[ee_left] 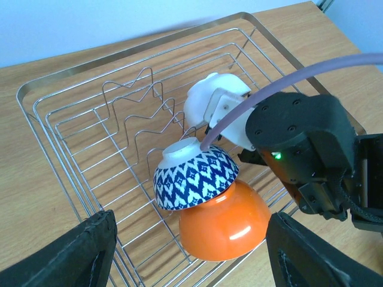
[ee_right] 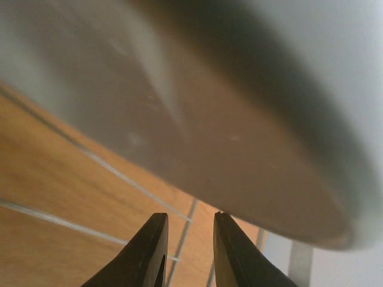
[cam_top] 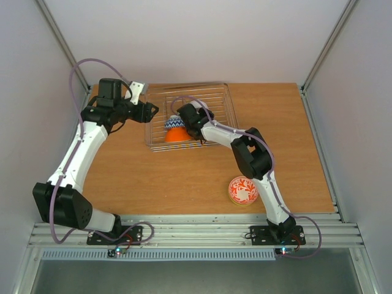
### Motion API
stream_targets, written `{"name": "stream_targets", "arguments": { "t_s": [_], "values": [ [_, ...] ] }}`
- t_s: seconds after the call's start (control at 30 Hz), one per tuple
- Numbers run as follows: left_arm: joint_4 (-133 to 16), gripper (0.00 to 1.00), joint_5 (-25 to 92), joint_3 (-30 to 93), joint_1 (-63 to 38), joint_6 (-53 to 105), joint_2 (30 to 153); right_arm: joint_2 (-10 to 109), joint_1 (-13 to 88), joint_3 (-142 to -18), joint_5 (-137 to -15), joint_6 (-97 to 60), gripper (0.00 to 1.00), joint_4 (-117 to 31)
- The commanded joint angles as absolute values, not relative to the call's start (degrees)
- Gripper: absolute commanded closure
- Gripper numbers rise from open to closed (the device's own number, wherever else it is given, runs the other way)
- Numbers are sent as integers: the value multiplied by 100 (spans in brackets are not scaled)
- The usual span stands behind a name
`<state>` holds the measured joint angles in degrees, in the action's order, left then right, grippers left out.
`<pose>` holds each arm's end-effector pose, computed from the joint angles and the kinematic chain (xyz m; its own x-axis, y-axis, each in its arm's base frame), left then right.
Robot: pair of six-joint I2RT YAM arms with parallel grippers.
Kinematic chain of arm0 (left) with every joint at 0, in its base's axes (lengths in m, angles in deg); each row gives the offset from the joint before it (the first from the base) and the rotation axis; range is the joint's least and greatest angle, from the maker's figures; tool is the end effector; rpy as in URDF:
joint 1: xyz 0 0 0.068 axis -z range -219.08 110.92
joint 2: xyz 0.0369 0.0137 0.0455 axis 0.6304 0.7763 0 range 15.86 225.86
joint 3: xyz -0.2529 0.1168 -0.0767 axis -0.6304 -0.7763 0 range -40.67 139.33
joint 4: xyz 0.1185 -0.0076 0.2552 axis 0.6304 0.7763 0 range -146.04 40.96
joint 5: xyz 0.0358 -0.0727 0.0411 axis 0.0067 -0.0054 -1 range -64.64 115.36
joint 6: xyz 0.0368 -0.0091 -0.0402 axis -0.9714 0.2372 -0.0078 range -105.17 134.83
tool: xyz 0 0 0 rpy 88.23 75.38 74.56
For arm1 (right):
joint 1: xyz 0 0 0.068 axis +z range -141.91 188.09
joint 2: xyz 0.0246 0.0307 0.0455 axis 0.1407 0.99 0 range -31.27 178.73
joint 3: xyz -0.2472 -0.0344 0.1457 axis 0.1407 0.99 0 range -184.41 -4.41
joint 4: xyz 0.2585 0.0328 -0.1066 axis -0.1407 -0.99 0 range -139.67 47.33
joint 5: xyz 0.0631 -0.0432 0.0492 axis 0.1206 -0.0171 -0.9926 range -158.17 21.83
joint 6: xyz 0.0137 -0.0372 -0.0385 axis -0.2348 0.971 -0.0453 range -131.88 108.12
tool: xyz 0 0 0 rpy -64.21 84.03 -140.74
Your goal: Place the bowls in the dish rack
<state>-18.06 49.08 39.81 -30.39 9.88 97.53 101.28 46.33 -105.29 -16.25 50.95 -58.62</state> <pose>0.3248 -0.0648 0.3772 -0.5835 0.1690 -0.7943 0.4989 0.8464 -0.1864 0.4374 0.3070 0.1597 -0.2961 -0.9319 0.2094 -0.5001 -0.0355 -0.8653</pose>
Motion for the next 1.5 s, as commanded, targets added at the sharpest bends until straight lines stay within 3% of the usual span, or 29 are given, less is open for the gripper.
{"name": "stream_targets", "arguments": {
  "t_s": [0.0, 0.3, 0.57, 1.47],
  "values": [
    [-1924, 30, 4904, 3935, -3042, 929, 9576, 10100, 4748, -10518, -2131, 5000, 76, -6347],
    [-1925, 30, 4883, 3934, -3047, 920, 9541, 9941, 4770, -10399, -2168, 4851, 74, -6421],
    [-1942, 30, 4900, 3924, -3047, 919, 9548, 9422, 4770, -10219, -2357, 4582, 63, -6834],
    [-1957, 30, 4891, 3910, -3047, 903, 9518, 8696, 4738, -10573, -3089, 3507, 63, -8325]
  ]
}}
